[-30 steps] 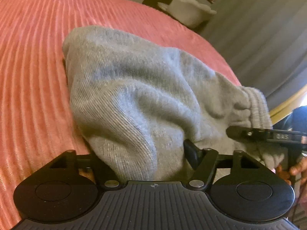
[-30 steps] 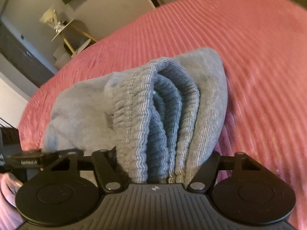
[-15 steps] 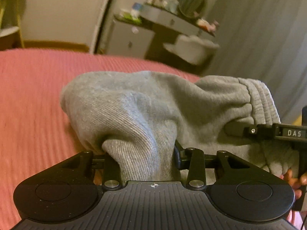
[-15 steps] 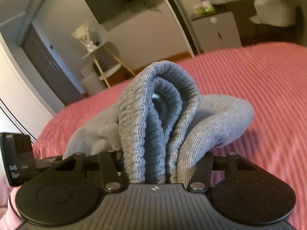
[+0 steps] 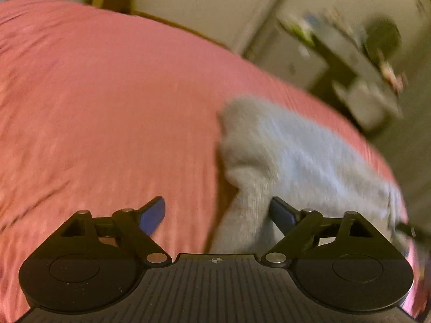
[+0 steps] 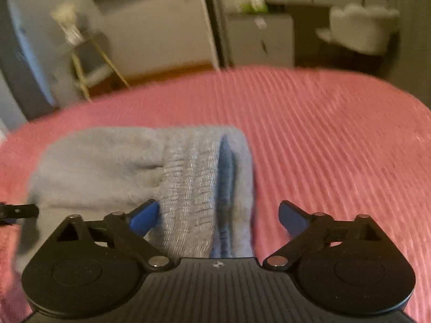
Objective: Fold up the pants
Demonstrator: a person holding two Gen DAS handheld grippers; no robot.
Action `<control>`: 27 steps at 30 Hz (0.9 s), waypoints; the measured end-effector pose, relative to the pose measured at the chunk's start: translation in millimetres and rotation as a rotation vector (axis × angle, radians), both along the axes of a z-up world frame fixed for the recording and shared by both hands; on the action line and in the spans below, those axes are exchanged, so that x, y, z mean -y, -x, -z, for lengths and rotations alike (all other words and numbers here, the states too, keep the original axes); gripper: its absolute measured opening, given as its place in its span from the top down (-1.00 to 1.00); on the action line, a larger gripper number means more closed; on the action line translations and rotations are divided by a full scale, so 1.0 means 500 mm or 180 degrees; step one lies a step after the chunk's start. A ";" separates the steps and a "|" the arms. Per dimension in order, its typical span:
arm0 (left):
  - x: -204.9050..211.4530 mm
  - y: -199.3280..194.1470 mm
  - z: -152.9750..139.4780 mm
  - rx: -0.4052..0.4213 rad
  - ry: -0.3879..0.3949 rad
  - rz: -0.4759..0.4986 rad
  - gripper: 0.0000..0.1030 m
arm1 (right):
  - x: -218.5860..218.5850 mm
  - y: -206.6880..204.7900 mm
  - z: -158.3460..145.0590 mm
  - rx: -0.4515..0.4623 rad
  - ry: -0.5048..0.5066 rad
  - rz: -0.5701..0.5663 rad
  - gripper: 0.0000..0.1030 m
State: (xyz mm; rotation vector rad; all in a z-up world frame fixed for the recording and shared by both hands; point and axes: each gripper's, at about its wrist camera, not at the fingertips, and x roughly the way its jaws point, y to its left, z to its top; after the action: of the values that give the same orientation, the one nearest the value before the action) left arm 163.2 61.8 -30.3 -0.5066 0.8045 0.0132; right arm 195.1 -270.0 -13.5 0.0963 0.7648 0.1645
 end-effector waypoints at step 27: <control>0.144 0.281 0.047 -0.0114 -0.0683 0.0117 -0.93 | -0.106 0.331 0.015 0.0017 -0.0581 0.0145 -0.89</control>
State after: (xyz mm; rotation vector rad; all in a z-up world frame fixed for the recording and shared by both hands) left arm 22.6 -10.1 -53.9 -0.2894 0.8364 0.0741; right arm 29.6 -216.8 -20.8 0.2861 0.7405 0.1908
